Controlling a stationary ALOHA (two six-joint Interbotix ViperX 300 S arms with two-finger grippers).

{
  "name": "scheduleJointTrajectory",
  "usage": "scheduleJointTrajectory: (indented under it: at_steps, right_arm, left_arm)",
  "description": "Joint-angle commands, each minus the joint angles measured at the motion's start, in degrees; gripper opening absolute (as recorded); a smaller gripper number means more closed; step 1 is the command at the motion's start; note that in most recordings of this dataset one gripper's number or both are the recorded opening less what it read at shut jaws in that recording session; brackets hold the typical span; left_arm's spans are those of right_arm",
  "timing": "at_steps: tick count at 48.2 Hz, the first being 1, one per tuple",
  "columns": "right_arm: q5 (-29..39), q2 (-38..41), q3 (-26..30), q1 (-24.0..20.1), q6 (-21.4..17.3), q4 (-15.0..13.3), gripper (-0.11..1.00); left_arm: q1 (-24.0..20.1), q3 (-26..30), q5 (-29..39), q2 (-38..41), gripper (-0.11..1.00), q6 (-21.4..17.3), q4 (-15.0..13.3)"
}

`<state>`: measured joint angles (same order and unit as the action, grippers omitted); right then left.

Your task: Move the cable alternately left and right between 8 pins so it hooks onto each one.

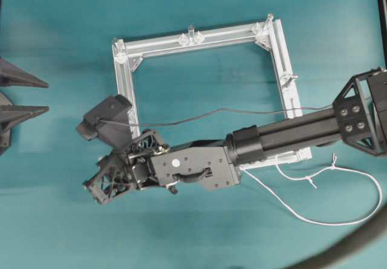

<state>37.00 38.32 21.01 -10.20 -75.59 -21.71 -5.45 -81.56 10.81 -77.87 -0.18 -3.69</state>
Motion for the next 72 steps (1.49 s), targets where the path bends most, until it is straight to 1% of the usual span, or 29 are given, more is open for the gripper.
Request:
scheduleJointTrajectory:
  at_steps: [1, 5, 10, 13, 17, 21, 25, 30, 39, 46, 50, 53, 58, 65, 72]
  right_arm:
    - [0.0, -4.0, -0.7, 0.0, -2.0, -3.1, 0.15]
    - [0.1, -5.4, -3.2, 0.2, -4.7, -5.3, 0.15]
    - [0.0, -7.6, -7.3, 0.4, -8.6, -6.8, 0.15]
    - [-0.2, -9.3, -10.7, 0.4, -11.2, -7.8, 0.15]
    - [-0.3, -11.7, -14.2, 0.4, -13.9, -9.3, 0.15]
    - [-0.5, -13.8, -17.1, 0.4, -16.0, -10.7, 0.15]
    - [-1.1, -15.1, -19.4, 0.4, -17.7, -11.4, 0.15]
    - [-1.3, -15.7, -21.5, 0.5, -18.9, -11.5, 0.15]
    - [-1.8, -16.9, -24.3, 2.1, -18.5, -11.5, 0.15]
    - [-4.6, -17.7, -26.0, 5.2, -17.9, -11.5, 0.15]
    - [-6.5, -17.6, -26.1, 6.8, -17.0, -11.6, 0.15]
    - [-7.9, -17.5, -26.1, 8.1, -15.5, -11.5, 0.15]
    - [-9.8, -17.1, -25.6, 10.0, -13.3, -11.3, 0.15]
    - [-10.5, -15.6, -23.5, 12.5, -10.3, -10.6, 0.15]
    - [-10.5, -12.6, -19.2, 13.7, -7.2, -9.1, 0.15]
  left_arm:
    - [0.2, 0.6, -0.4, 0.4, 0.67, 0.1, 0.2]
    - [0.2, 0.6, -0.4, 0.4, 0.67, 0.1, 0.2]
    - [0.2, 0.6, -0.4, 0.4, 0.67, 0.1, 0.2]
    - [0.2, 0.6, -0.4, 0.4, 0.67, 0.1, 0.2]
    - [0.2, 0.5, -0.4, 0.4, 0.67, 0.1, 0.2]
    - [0.2, 0.6, -0.4, 0.4, 0.67, 0.1, 0.2]
    - [0.2, 0.5, -0.4, 0.4, 0.67, 0.1, 0.2]
    - [0.2, 0.5, -0.3, 0.4, 0.67, 0.1, 0.2]
    - [0.2, 0.5, -0.4, 0.4, 0.67, 0.1, 0.2]
    - [0.2, 0.5, -0.4, 0.4, 0.67, 0.1, 0.2]
    - [0.2, 0.5, -0.4, 0.4, 0.67, 0.1, 0.2]
    - [0.2, 0.6, -0.4, 0.4, 0.67, 0.1, 0.2]
    - [0.2, 0.6, -0.4, 0.4, 0.67, 0.1, 0.2]
    - [0.2, 0.5, -0.4, 0.4, 0.67, 0.1, 0.2]
    - [0.2, 0.5, -0.4, 0.4, 0.67, 0.1, 0.2]
